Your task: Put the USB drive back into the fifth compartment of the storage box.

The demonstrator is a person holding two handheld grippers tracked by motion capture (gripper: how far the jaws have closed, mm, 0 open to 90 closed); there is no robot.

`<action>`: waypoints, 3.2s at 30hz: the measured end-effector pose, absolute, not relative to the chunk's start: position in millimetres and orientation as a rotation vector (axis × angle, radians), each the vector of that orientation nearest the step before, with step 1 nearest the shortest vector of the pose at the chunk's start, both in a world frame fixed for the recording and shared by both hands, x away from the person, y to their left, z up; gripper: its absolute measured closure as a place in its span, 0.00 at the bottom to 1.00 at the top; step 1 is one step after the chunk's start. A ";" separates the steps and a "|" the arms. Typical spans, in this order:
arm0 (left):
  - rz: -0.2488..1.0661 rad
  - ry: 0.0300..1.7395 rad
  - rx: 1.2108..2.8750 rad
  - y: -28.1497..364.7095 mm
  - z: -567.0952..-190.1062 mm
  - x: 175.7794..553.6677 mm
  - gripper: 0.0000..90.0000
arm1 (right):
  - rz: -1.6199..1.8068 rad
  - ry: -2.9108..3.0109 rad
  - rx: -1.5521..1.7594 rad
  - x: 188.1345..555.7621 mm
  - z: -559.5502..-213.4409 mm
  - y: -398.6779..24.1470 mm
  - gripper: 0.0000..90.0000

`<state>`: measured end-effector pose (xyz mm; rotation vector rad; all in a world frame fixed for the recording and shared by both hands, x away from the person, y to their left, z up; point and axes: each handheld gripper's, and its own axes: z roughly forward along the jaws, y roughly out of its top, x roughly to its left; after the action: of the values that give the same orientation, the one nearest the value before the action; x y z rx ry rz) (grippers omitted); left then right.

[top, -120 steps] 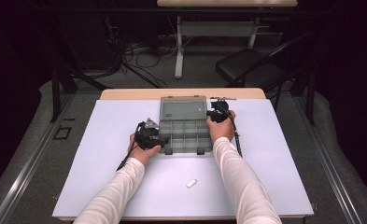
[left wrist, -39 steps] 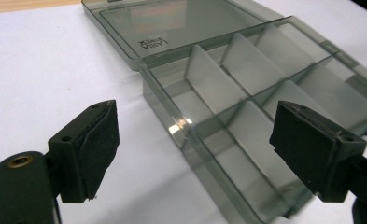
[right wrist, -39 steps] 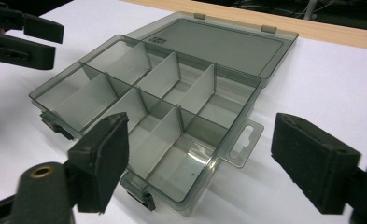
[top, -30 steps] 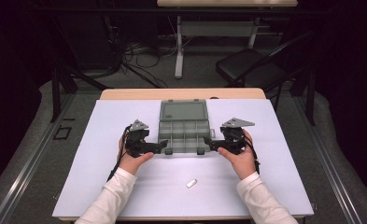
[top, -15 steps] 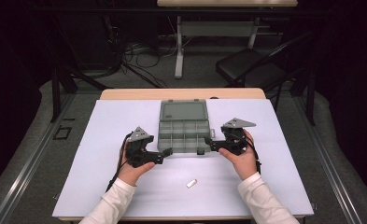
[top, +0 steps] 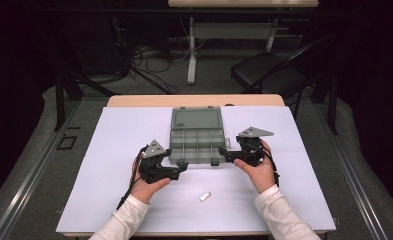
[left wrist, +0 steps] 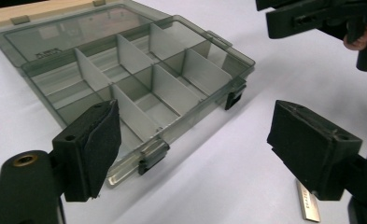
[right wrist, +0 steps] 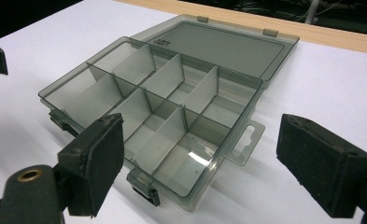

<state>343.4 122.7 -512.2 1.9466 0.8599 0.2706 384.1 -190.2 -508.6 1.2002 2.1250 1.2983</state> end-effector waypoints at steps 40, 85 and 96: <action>0.195 0.763 2.093 74.0 -535.7 308.1 0.43 | 1.306 2.112 1.207 383.6 -509.8 -192.1 0.17; 0.174 0.742 2.218 40.2 -558.5 281.2 0.80 | 1.294 2.122 1.226 383.4 -513.9 -193.7 0.17; 0.176 0.738 2.235 39.8 -561.1 282.1 0.85 | 1.300 2.119 1.237 384.2 -515.4 -194.5 0.17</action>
<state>282.1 39.8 -561.1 2.2347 0.7379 0.1761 384.2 -194.5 -515.4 1.2373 2.1195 1.2998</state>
